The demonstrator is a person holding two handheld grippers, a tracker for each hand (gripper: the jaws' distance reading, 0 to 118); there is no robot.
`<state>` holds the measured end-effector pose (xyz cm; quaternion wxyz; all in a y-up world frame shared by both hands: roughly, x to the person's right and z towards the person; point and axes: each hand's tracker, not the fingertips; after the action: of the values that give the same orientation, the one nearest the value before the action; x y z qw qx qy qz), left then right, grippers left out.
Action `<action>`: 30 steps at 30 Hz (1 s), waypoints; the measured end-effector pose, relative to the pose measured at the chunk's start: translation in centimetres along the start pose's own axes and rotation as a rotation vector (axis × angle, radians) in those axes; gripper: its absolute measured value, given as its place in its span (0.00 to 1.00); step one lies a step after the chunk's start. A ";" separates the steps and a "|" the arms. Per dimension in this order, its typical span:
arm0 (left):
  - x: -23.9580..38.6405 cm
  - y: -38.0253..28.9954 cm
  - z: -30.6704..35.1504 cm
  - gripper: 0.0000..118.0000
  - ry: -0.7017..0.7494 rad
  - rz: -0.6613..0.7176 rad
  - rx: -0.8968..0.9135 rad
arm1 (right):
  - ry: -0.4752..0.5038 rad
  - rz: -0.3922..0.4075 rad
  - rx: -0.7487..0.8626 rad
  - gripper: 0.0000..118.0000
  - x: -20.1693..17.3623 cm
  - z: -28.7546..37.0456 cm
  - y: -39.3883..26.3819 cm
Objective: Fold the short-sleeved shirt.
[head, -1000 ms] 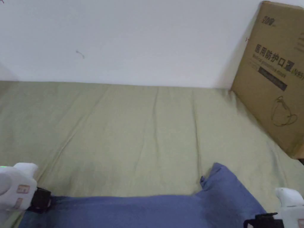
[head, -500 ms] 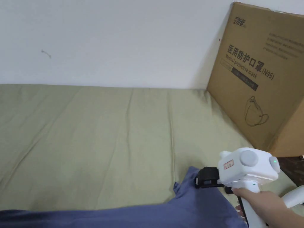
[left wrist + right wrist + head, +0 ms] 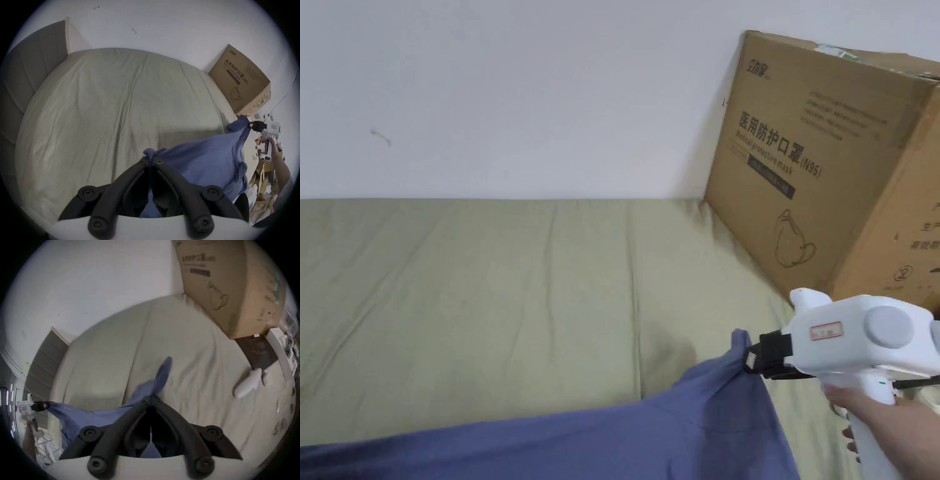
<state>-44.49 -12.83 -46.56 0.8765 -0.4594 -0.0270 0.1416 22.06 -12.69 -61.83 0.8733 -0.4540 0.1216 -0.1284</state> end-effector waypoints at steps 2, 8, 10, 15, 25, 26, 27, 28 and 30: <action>0.0 -1.0 2.2 0.02 -0.028 -0.003 0.025 | 0.003 0.012 0.016 0.00 -0.8 4.7 -2.4; 0.5 -6.2 6.6 0.02 -0.042 -0.070 0.011 | 0.044 -0.043 -0.037 0.00 0.5 12.8 -11.8; 0.4 -8.8 7.2 0.02 -0.059 -0.076 -0.027 | 0.040 -0.057 -0.086 0.00 2.0 13.7 -15.0; -0.2 -15.1 7.7 0.02 -0.042 -0.063 -0.117 | 0.000 -0.149 -0.220 0.00 3.9 13.9 -23.4; -2.0 -19.4 7.4 0.02 0.028 -0.067 -0.173 | -0.098 -0.172 -0.302 0.00 3.5 12.3 -28.5; -2.1 -19.5 7.5 0.02 0.032 -0.066 -0.172 | -0.110 -0.153 -0.290 0.00 3.2 12.3 -28.4; -2.1 -19.6 7.6 0.02 0.051 -0.067 -0.164 | -0.135 -0.114 -0.274 0.00 2.9 12.2 -28.3; -2.6 -19.3 8.1 0.08 0.059 -0.064 -0.160 | -0.147 -0.087 -0.259 0.13 2.5 12.2 -28.1; -3.1 -19.3 8.6 0.39 0.012 -0.009 -0.141 | -0.193 -0.060 -0.243 0.62 1.3 12.6 -28.3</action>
<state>-44.67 -17.19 -25.63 0.8426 -0.5208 -0.0339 0.1326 24.21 -19.25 -31.60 0.8152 -0.5702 0.0384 -0.0945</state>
